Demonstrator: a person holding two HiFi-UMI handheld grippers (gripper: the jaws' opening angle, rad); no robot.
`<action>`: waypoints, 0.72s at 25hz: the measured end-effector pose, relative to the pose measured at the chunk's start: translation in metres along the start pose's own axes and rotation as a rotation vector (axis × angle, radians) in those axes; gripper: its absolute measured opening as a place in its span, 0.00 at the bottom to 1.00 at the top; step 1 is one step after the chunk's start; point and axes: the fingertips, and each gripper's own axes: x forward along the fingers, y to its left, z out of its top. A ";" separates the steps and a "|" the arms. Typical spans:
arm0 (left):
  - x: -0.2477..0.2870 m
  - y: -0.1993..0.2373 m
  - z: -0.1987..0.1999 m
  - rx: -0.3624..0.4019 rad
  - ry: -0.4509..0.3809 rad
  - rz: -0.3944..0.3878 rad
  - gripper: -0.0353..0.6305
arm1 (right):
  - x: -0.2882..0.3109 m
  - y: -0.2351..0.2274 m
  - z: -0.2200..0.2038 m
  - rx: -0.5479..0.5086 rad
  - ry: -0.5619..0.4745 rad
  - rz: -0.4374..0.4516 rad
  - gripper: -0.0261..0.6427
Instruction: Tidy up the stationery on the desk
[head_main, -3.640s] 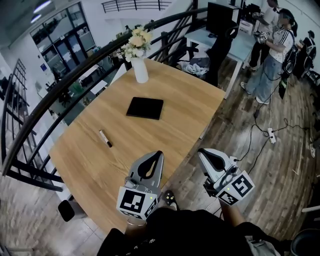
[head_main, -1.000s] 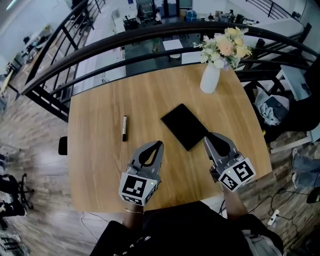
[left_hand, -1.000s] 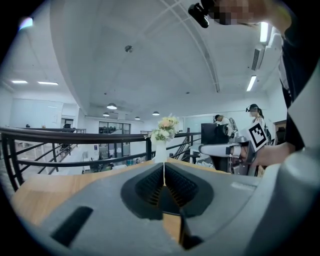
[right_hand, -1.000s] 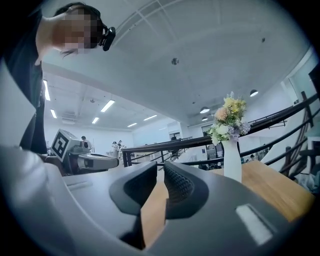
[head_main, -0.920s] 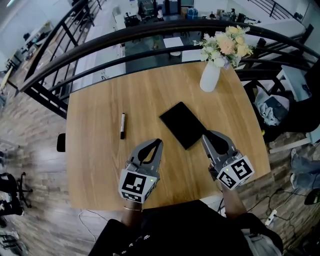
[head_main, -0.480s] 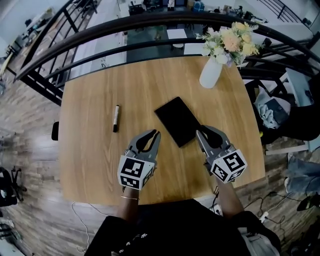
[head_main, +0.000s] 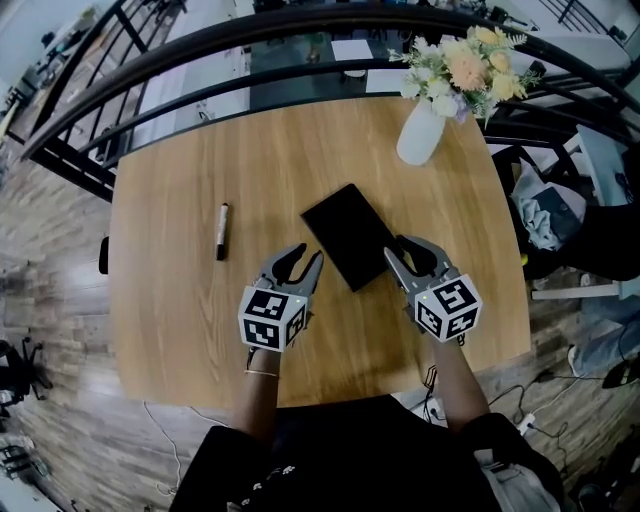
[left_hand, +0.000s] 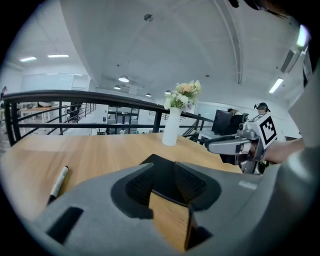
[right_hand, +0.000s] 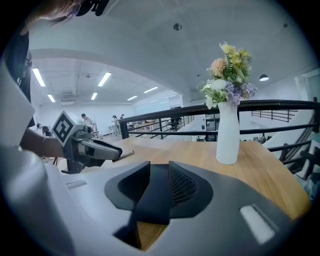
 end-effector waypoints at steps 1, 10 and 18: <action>0.005 0.003 -0.003 -0.017 0.009 0.001 0.25 | 0.004 -0.003 -0.004 0.000 0.017 -0.001 0.23; 0.043 0.025 -0.040 -0.124 0.123 0.034 0.35 | 0.034 -0.029 -0.050 0.022 0.161 0.005 0.28; 0.072 0.037 -0.056 -0.196 0.194 0.042 0.41 | 0.051 -0.046 -0.081 0.040 0.279 -0.006 0.37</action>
